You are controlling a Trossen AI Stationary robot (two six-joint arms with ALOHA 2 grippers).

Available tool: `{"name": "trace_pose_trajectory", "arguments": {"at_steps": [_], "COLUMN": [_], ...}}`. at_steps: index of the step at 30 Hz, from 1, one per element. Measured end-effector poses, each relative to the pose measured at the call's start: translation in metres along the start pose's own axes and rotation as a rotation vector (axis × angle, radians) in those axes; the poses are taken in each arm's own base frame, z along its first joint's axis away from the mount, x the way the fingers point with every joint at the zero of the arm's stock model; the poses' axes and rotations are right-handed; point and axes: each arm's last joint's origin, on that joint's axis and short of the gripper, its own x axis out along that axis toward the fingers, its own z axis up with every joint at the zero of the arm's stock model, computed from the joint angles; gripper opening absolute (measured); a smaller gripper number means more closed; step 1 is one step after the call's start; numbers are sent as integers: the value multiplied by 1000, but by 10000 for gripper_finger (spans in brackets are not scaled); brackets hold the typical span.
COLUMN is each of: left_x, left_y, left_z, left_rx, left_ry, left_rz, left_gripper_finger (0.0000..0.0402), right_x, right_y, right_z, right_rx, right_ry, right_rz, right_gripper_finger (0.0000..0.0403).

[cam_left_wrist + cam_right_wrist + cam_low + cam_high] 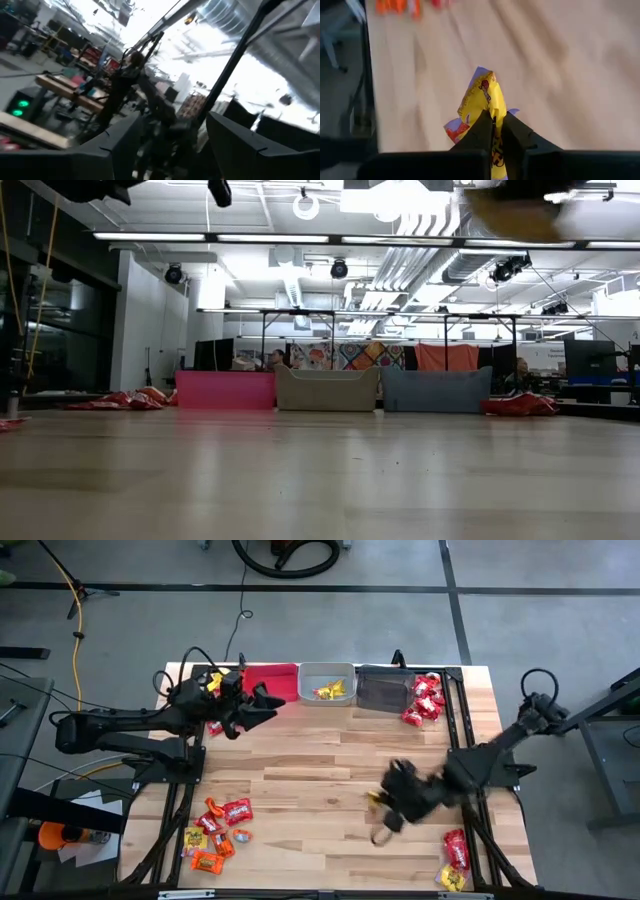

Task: Sort candy
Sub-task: Put the yellow candy into the gray bin

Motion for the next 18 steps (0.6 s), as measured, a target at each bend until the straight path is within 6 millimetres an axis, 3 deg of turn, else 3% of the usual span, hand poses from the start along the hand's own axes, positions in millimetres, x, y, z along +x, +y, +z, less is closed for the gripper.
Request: {"name": "trace_pose_trajectory", "arguments": {"at_steps": [5,9,13,18], "left_x": [-1,-3,-5,-4], "left_y": [8,15,19,19], "left_z": [-11,-20,-25,-23], "left_rx": [107,248,393,484], "left_ry": [110,213,265,251], "left_rz": [77,130,182,182], "left_gripper_finger": [213,213,213,213], "right_x": [33,40,40,43], "right_y": [-23,-51,-79,-96], "right_z": [69,110,130,135], "right_rx": [-81,-121,-124,-154], "right_ry": [-310,-533,-614,-567], "right_rz": [105,139,135,181], "right_gripper_finger": [3,3,3,3]}}
